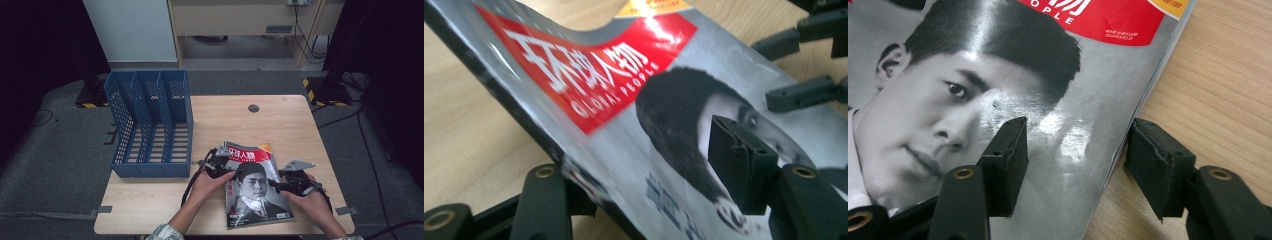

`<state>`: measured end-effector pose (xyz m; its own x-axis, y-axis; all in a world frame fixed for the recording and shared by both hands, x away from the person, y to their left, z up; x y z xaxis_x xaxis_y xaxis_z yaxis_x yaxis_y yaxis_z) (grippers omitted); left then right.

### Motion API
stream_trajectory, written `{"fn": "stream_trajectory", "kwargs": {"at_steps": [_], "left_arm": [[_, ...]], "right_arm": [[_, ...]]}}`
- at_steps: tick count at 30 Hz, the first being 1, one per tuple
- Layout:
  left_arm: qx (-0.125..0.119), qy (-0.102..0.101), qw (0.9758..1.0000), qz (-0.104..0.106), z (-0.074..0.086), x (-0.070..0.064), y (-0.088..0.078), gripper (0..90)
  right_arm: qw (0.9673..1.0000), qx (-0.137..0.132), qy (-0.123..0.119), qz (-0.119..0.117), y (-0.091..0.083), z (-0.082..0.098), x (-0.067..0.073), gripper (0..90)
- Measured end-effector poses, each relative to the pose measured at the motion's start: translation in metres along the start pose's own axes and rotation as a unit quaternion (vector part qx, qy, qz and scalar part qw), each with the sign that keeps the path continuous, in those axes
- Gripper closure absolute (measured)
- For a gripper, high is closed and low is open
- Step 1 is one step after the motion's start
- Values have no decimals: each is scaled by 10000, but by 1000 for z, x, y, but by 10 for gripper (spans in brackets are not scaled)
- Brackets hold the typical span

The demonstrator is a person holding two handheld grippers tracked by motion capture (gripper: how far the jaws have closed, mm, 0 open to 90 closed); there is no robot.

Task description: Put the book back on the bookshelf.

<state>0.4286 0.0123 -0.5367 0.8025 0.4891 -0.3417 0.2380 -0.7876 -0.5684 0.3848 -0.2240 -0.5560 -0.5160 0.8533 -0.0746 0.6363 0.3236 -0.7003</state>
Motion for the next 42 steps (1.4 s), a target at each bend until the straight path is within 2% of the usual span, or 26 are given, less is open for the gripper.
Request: {"fn": "stream_trajectory", "kwargs": {"at_steps": [4,8,10,14,18,20,22,24,27,28,30,32,34,35,36,37,39,42], "left_arm": [[24,-5,10000,-10,-12,4,2,410],[67,-64,10000,-30,-20,8,5,426],[244,-6,9996,-134,-28,11,8,459],[348,-32,9992,-180,-36,13,13,461],[540,-117,9984,-119,-40,18,23,477],[644,-189,9977,-102,-40,20,27,508],[646,-298,9975,-59,-40,22,28,574],[579,-377,9976,47,-42,22,26,687],[587,-385,9975,120,-45,19,24,735],[620,-317,9975,146,-48,16,23,741],[624,-296,9975,164,-50,15,23,743],[710,-136,9972,209,-54,11,23,730],[734,-110,9970,208,-55,11,24,710],[793,-23,9967,169,-57,11,26,654],[727,28,9973,94,-58,12,26,619],[727,28,9973,94,-58,12,26,587],[685,-25,9976,122,-61,14,27,585],[785,-86,9968,157,-62,18,28,598]], "right_arm": [[9999,-31,-122,57,-2,1,1,475],[9999,-28,-101,61,-3,1,1,487],[10000,-33,-79,36,-2,1,-1,500],[10000,-43,-62,-29,-3,2,-2,508],[9999,-105,-93,-90,-2,3,-4,515],[9998,-107,-103,-100,-2,2,-4,515],[9999,-59,-94,-126,-2,2,-5,514],[10000,-81,-3,-56,1,-1,-7,478],[9999,-110,0,31,5,-3,-7,463],[9999,-142,15,40,7,-5,-7,451],[9999,-148,23,41,8,-5,-7,450],[9998,-192,-9,20,8,-5,-7,464],[9998,-208,-51,5,8,-4,-7,466],[9997,-220,-59,-13,8,-4,-7,466],[9997,-235,-41,-43,8,-3,-7,466],[9997,-235,-41,-43,8,-3,-7,466],[9996,-245,16,-113,8,-2,-8,466],[9996,-252,2,-122,8,-2,-8,467]]}}
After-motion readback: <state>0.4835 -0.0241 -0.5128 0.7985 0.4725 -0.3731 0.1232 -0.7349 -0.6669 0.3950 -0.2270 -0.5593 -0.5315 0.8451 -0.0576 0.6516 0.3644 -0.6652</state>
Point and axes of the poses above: each handheld gripper's, and its own axes: y roughly forward along the jaws, z roughly out of its underside, x roughly to its left, the point moved 4 cm from there along y, roughly forward along the jaws, and after that the axes turned 10 degrees about z, right-handed, at the moved point
